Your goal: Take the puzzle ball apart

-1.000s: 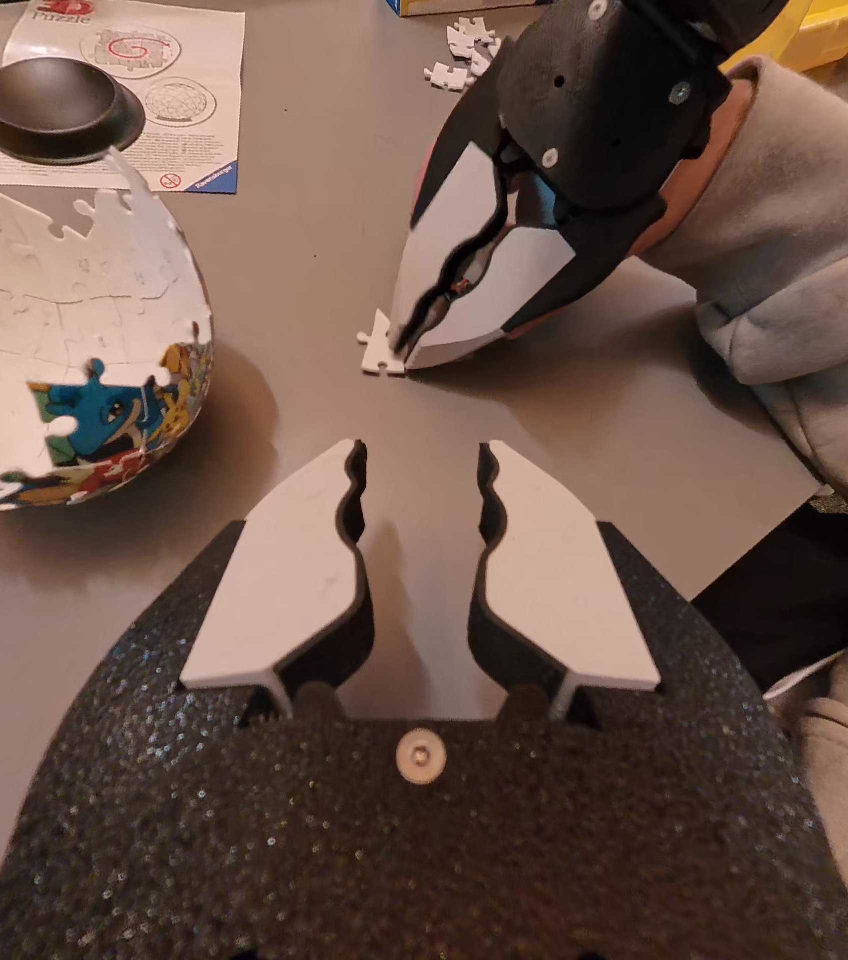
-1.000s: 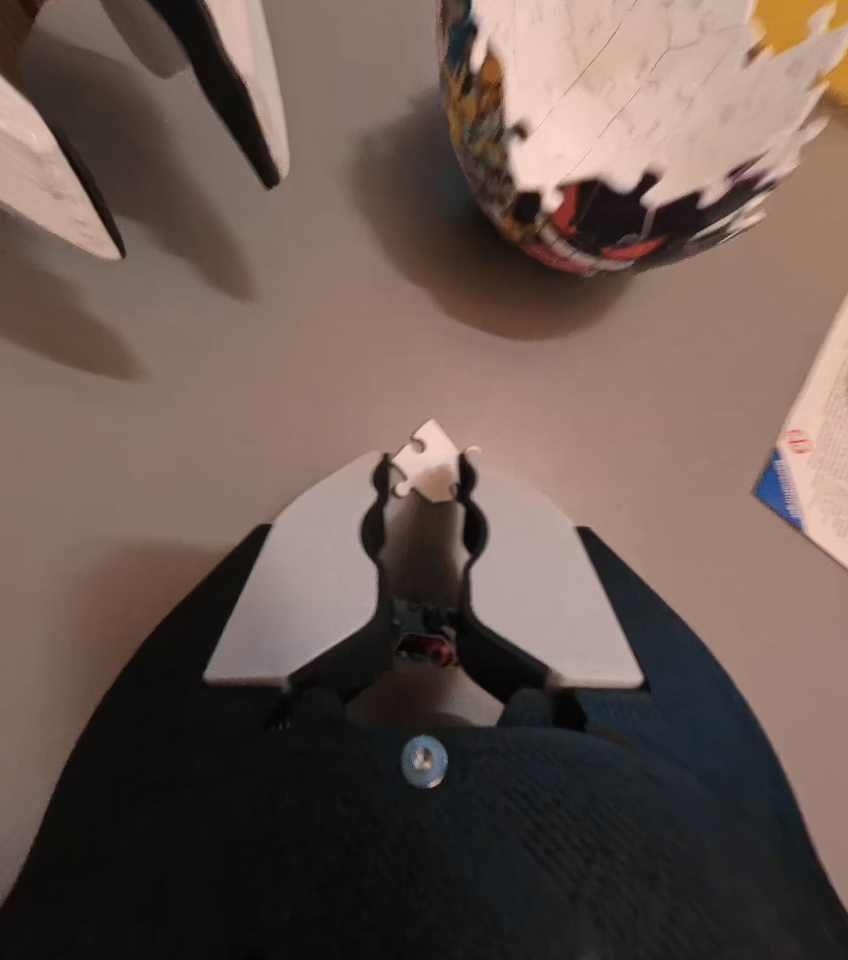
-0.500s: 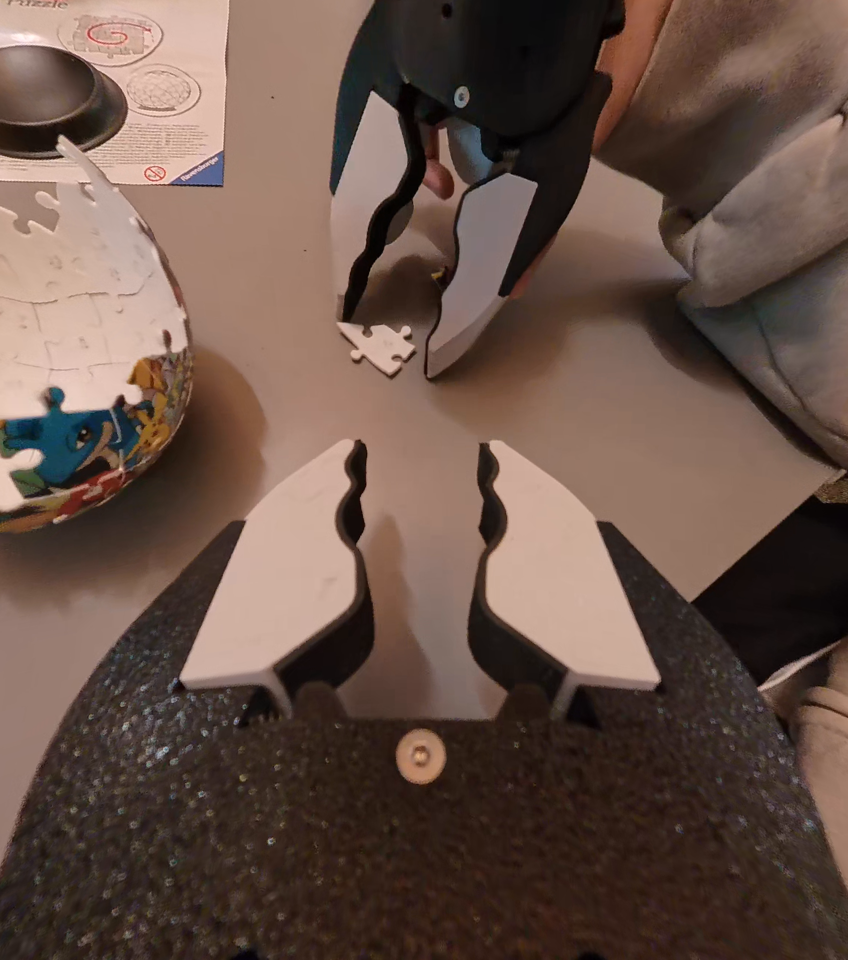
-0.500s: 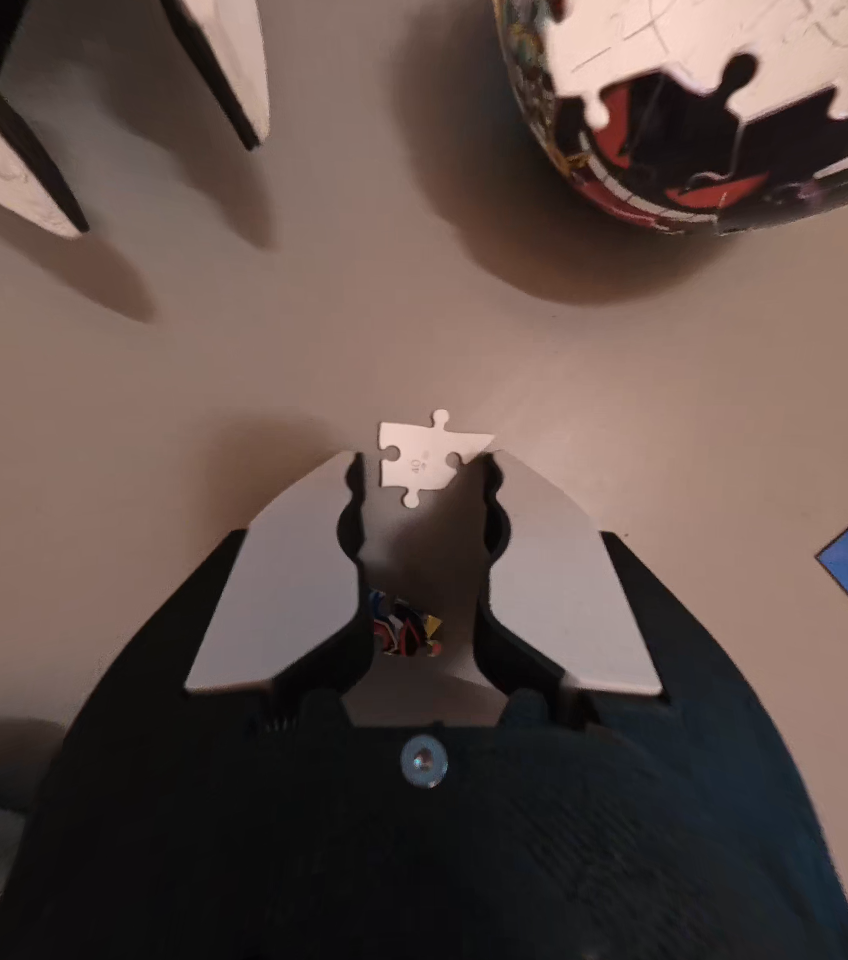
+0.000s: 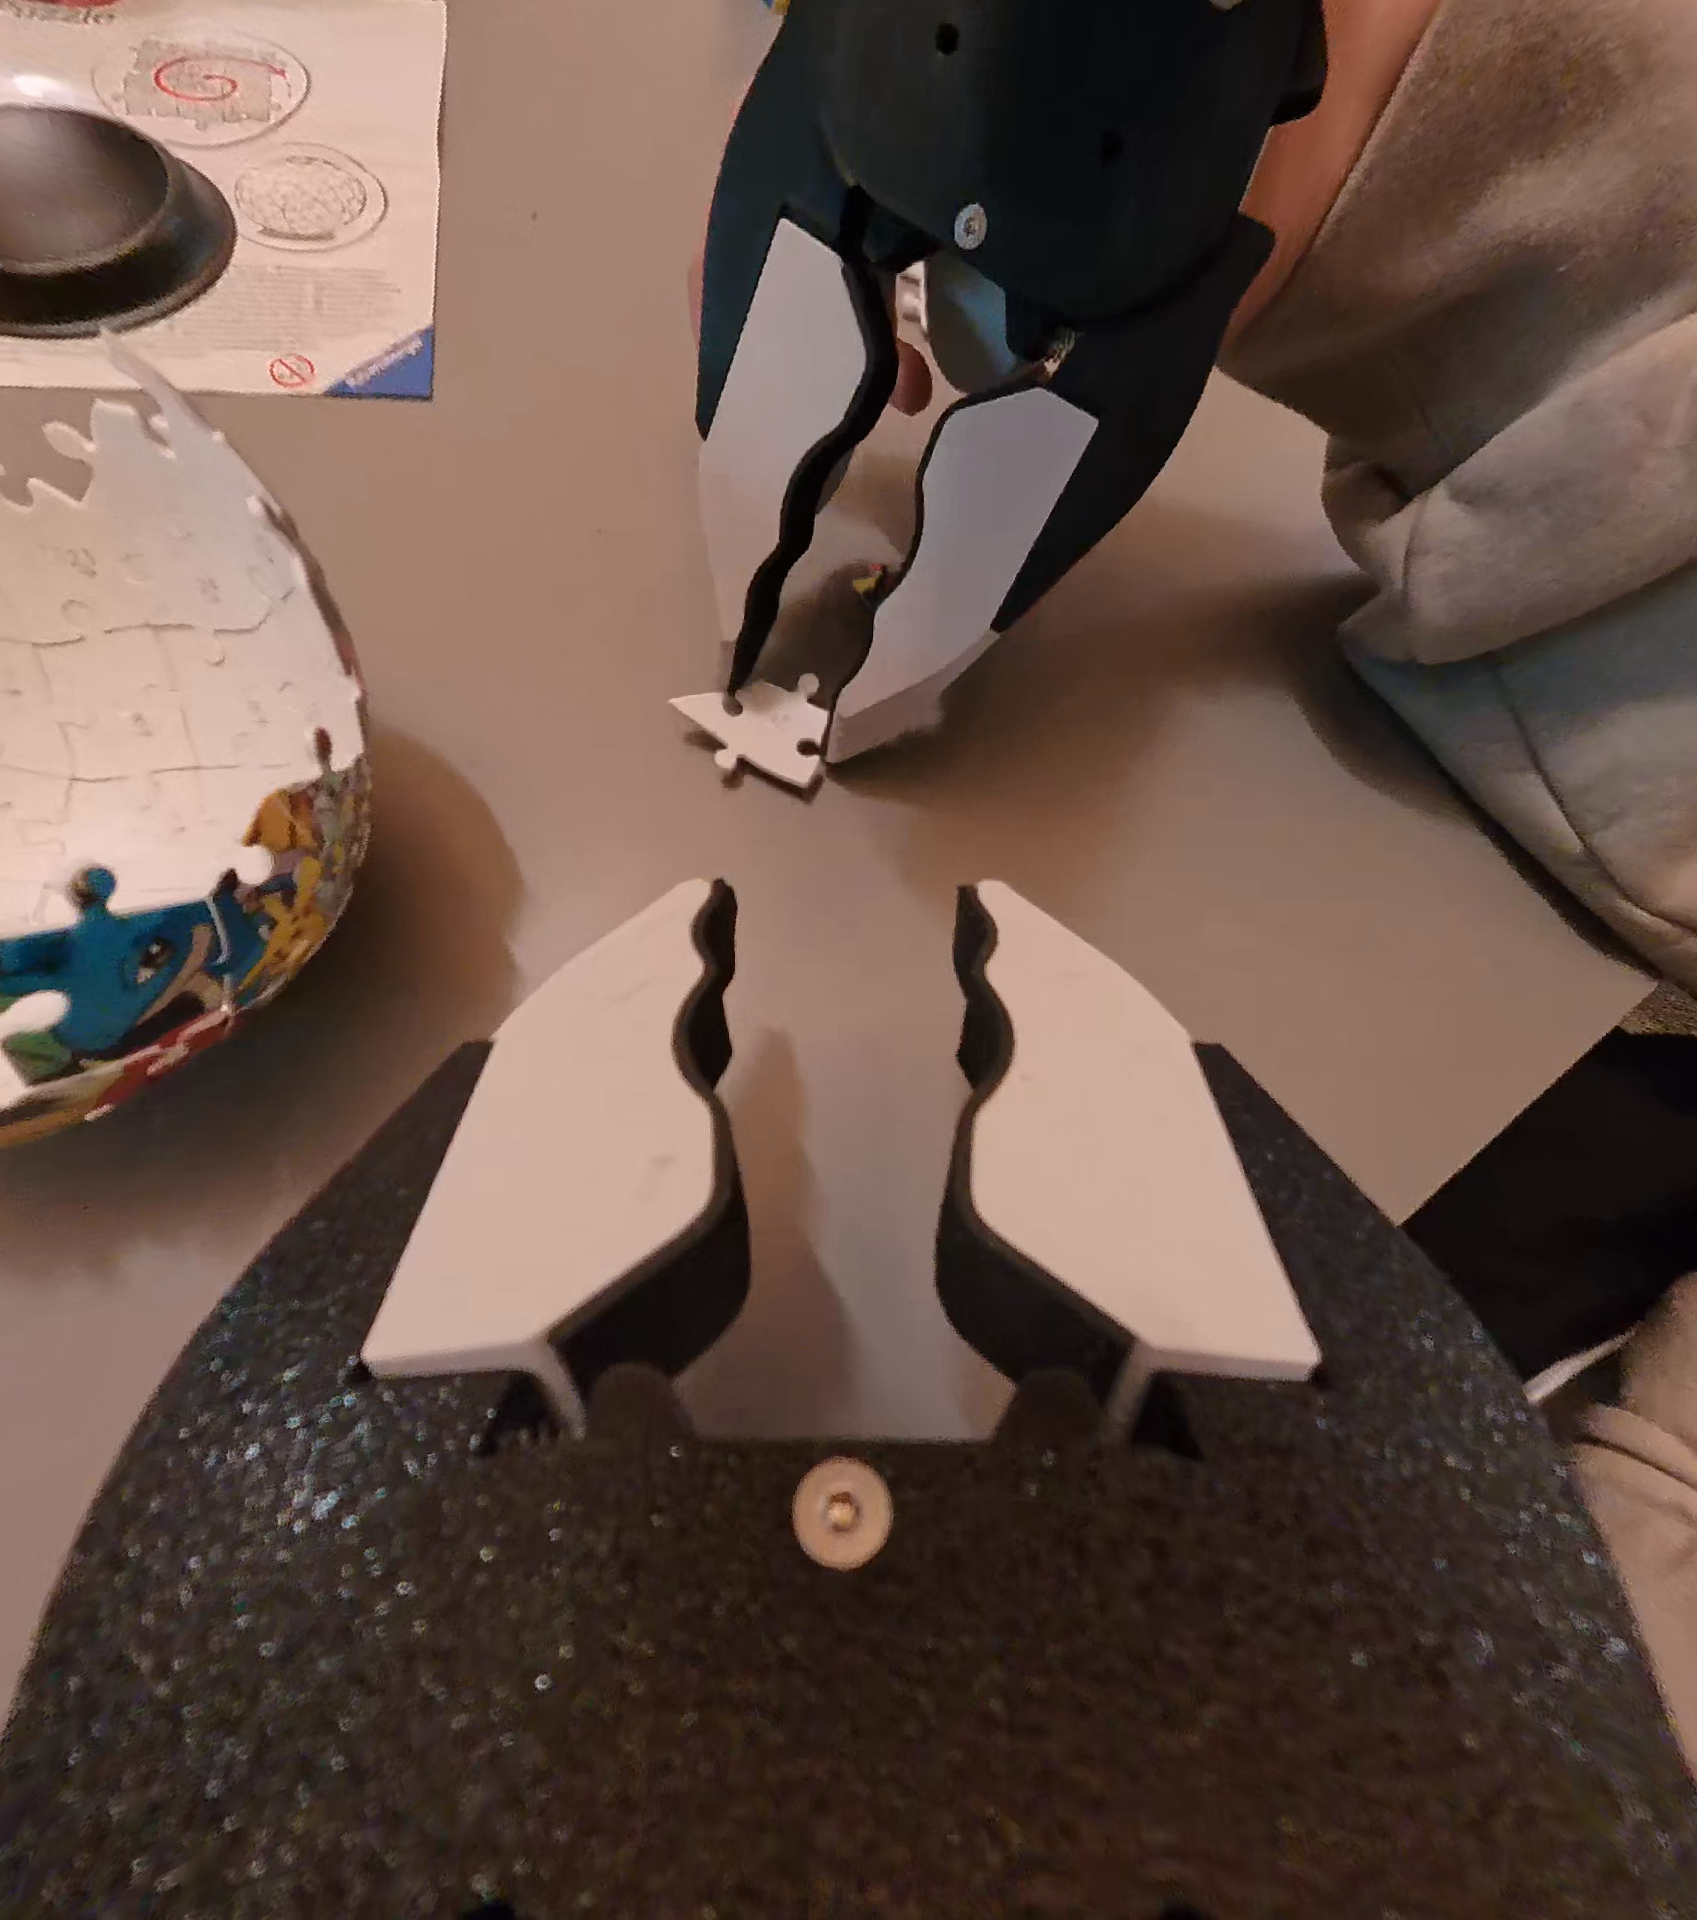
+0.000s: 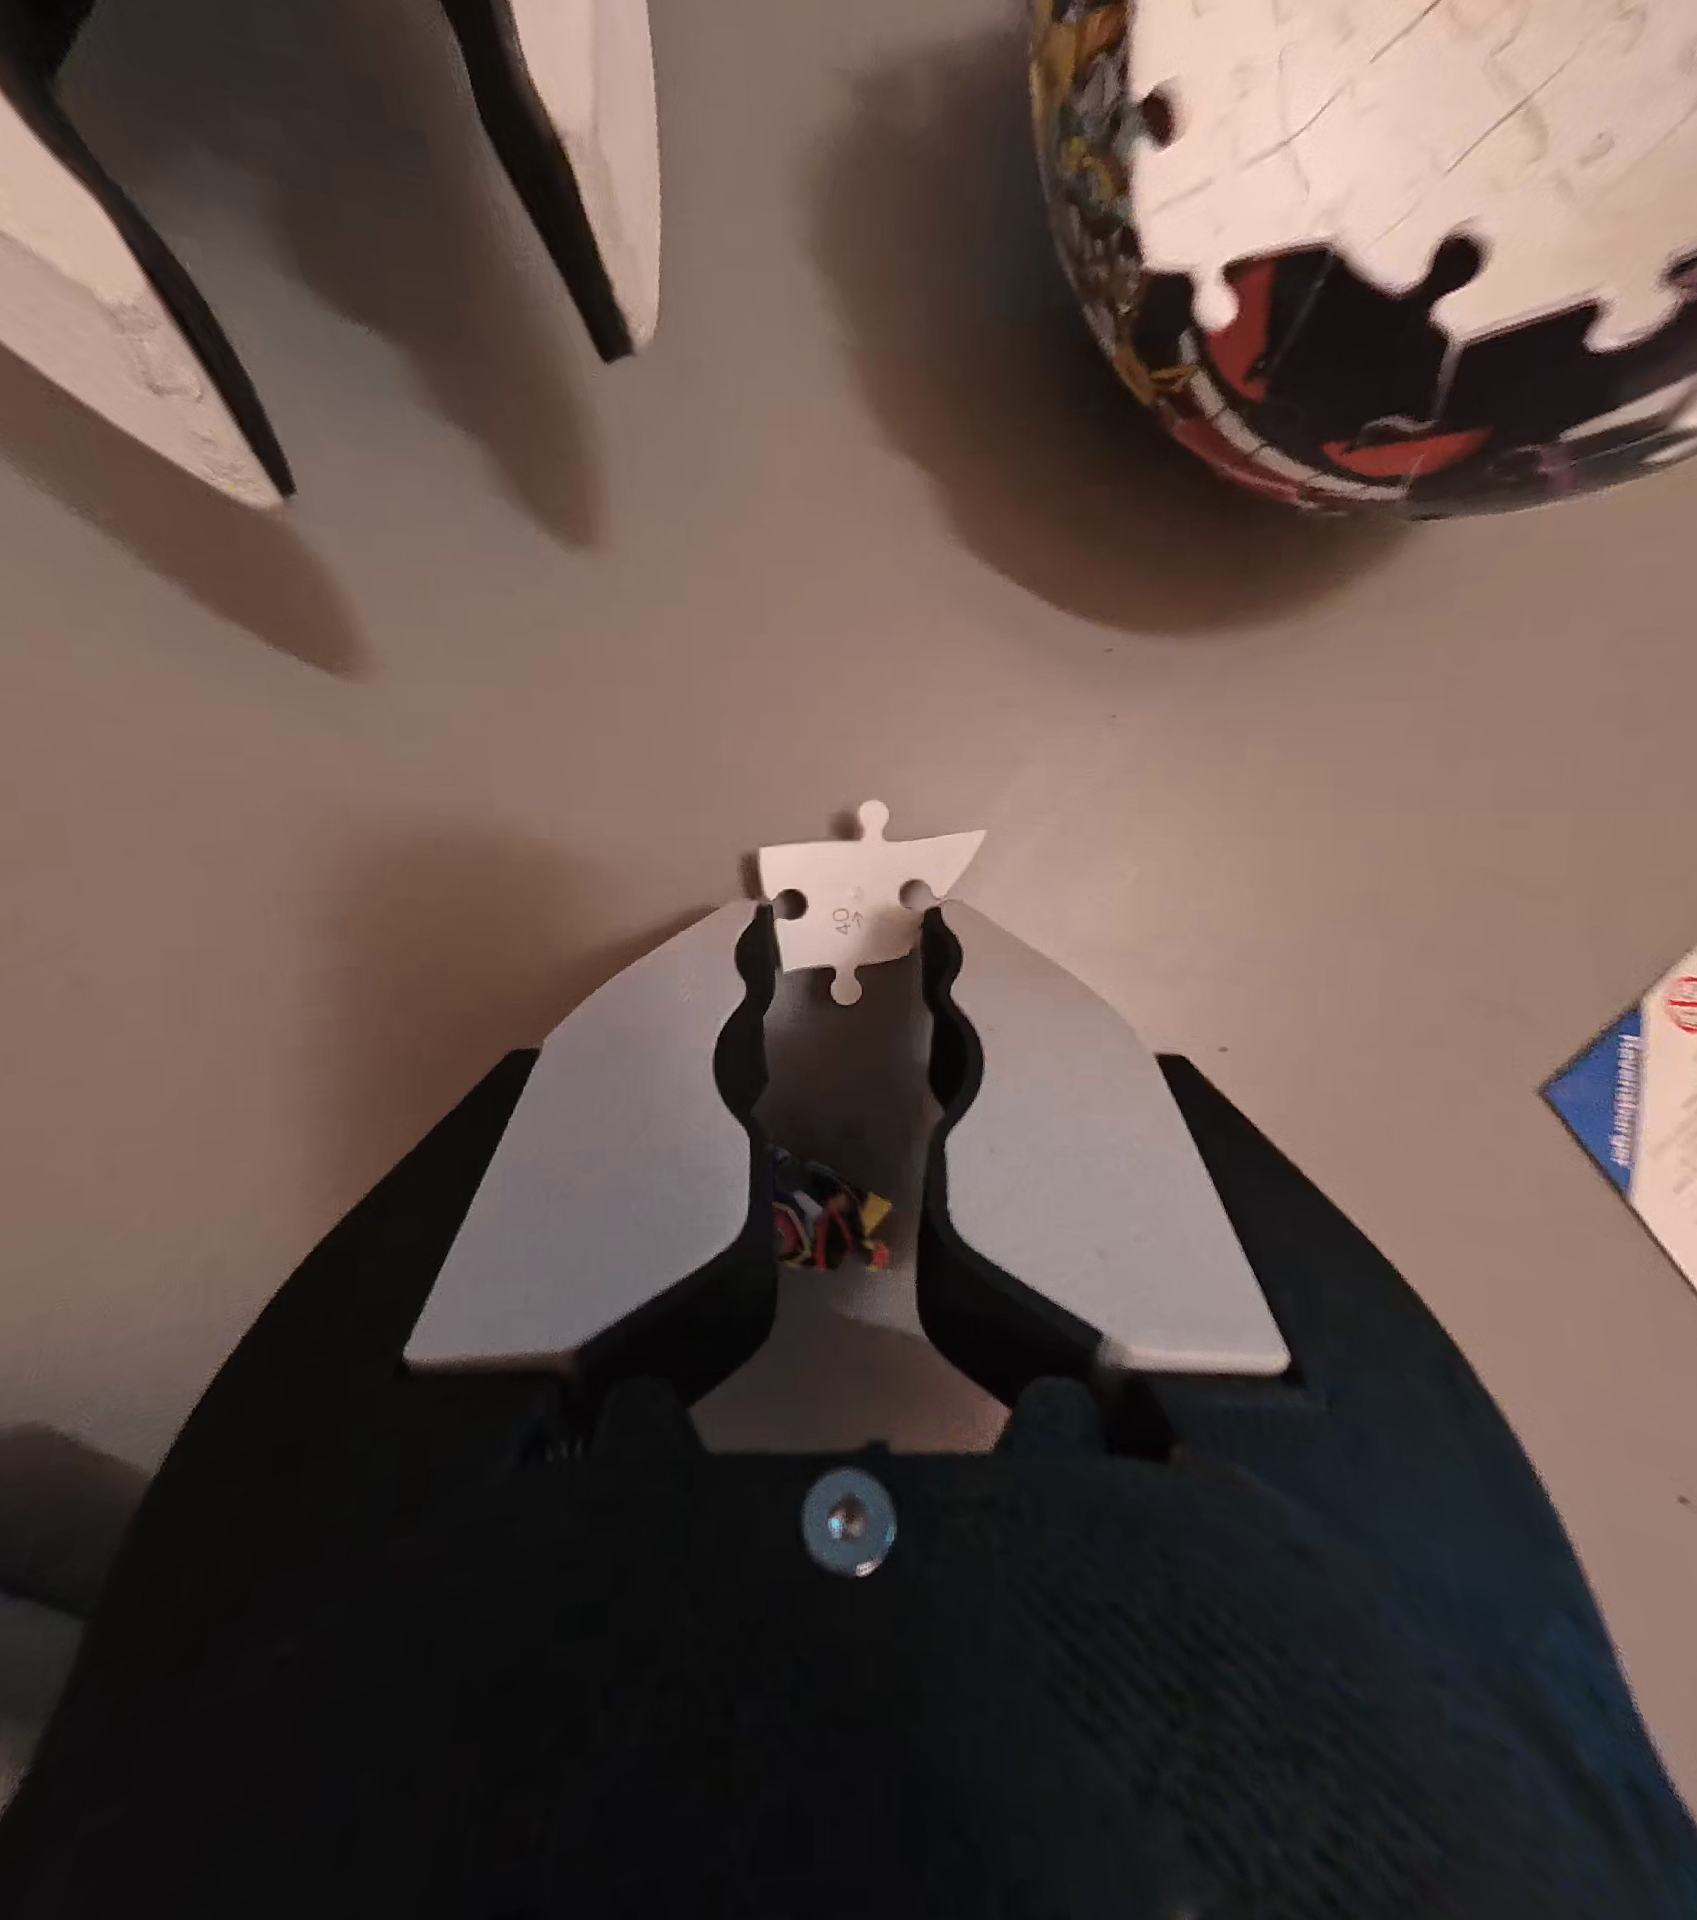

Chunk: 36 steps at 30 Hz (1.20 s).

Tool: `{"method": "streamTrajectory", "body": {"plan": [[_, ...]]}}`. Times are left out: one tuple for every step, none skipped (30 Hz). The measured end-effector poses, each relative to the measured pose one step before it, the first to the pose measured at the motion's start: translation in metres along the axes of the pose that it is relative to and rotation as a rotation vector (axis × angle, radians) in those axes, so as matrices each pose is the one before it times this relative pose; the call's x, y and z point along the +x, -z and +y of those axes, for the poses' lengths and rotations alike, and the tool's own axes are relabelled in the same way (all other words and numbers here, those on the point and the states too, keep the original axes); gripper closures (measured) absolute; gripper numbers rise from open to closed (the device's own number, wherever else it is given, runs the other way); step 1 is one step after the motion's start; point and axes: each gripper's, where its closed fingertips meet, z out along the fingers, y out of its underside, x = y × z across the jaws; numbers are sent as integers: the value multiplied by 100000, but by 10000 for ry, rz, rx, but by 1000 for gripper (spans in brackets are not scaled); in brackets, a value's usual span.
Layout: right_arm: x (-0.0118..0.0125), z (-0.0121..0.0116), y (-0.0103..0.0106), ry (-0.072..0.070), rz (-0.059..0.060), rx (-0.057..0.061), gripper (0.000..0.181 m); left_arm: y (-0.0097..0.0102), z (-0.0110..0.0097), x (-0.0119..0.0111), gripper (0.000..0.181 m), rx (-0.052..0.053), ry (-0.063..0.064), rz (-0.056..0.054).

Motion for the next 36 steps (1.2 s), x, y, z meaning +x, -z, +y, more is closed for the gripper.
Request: {"method": "streamTrajectory", "body": {"plan": [[259,-438,639,38,191,335,154,232,-328,18,142,125,-84,-58],[640,-675,769,121,449,466,154,326,-404,-5,142,153,-64,-58],[688,-920,825,105,469,572,154,439,-542,-78,143,209,-41,-96],[616,-1190,785,167,439,664,154,547,-706,-179,144,283,-19,-146],[1074,-1535,740,336,823,802,154,624,-868,-196,147,336,6,-120],[1388,-1690,603,305,1070,832,154,667,-1016,-184,147,366,50,-60],[959,-1609,314,180,764,727,153,660,-1122,-264,147,367,89,-63],[859,-1430,94,151,717,596,154,604,-1096,-419,147,304,119,-132],[846,-1199,-46,175,776,444,154,480,-1006,-572,146,186,132,-184],[403,-972,-140,147,503,305,154,340,-870,-610,145,85,127,-162],[49,-829,-193,122,278,201,153,199,-768,-561,142,26,99,-98],[111,-774,-181,134,327,164,154,86,-644,-542,140,-20,73,-62],[46,-714,-126,173,289,131,154,22,-544,-515,139,-42,91,-51],[-205,-649,-110,124,95,102,153,-21,-551,-386,140,9,125,23],[-203,-597,-103,73,60,83,154,-82,-572,-263,140,99,154,128],[143,-571,-65,102,303,97,154,-127,-448,-244,142,90,277,150],[205,-463,-31,170,331,72,154,-145,-288,-39,142,5,444,276],[-30,-337,-52,115,136,32,153,-123,-272,357,143,32,470,501],[-171,-347,-40,21,21,74,154,-138,-238,438,145,54,427,508],[-110,-414,-18,20,72,143,154,-147,-121,252,150,-3,343,344],[-2,10,-52,144,105,-83,154,-118,-86,159,152,1,223,251],[-458,-43,-78,122,-202,1,154,2,-278,143,156,125,152,232],[-314,-49,-93,15,-107,14,154,37,-321,-42,161,161,108,94],[29,-55,-73,33,110,20,154,60,-214,-160,171,99,43,17],[-18,36,-53,67,37,-45,154,43,-79,-238,176,-5,25,-40],[-134,113,-32,25,-92,-102,154,13,41,-175,177,-89,-26,-21],[-89,91,-21,-2,-73,-67,154,-14,158,-153,178,-174,-80,-42],[10,-10,16,-5,7,23,154,-35,107,-189,178,-135,-129,-96],[-19,76,-9,68,-24,-33,154,-29,19,-237,180,-96,-198,-115],[-204,215,37,83,-205,-82,156,-43,124,-179,180,-222,-259,-27],[-128,302,90,-69,-247,-115,154,-15,328,-467,180,-461,-189,-174],[149,211,200,-177,-153,-27,150,98,249,-719,180,-526,-212,-315],[619,52,332,-285,59,109,150,202,94,-685,180,-539,-339,-280],[748,-31,372,-420,12,150,150,219,258,-560,180,-768,-410,-208],[423,-85,290,-522,-307,138,155,229,285,-515,180,-879,-474,-220],[5,-103,93,-515,-623,67,159,222,174,-406,180,-868,-586,-191]]}}
